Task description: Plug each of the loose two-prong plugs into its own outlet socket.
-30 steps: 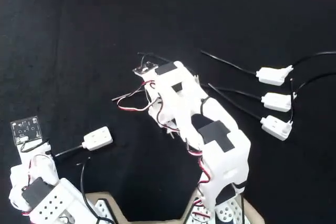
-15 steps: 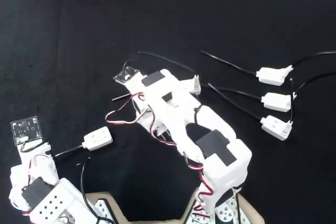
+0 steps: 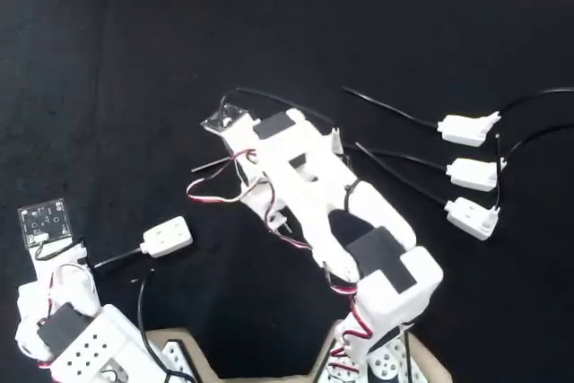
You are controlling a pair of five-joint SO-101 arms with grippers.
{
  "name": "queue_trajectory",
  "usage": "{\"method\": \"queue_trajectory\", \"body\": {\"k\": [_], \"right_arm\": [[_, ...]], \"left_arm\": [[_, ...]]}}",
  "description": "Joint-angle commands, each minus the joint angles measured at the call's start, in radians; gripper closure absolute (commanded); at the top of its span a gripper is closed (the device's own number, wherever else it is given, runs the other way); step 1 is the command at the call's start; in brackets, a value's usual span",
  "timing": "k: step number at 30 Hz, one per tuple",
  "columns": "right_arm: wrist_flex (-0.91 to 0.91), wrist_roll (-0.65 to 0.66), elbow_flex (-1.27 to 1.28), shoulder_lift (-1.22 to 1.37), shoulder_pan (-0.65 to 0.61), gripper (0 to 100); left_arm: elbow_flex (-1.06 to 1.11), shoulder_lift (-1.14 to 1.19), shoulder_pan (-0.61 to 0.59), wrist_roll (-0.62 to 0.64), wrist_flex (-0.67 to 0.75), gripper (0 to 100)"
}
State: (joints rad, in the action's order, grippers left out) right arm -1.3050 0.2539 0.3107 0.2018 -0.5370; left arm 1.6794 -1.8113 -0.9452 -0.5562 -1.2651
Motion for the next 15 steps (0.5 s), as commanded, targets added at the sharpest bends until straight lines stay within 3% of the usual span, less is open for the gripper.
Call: {"method": "queue_trajectory", "body": {"k": [1, 11, 15], "right_arm": [[0.071, 0.008, 0.059, -0.053, 0.005, 87.8], [0.164, -0.025, 0.143, -0.016, 0.002, 88.1], [0.157, -0.028, 0.084, 0.116, -0.064, 88.1]], "left_arm": [[0.002, -0.011, 0.002, 0.002, -0.002, 96], [0.002, -0.011, 0.002, 0.002, -0.002, 96], [0.002, -0.011, 0.002, 0.003, -0.002, 96]]}}
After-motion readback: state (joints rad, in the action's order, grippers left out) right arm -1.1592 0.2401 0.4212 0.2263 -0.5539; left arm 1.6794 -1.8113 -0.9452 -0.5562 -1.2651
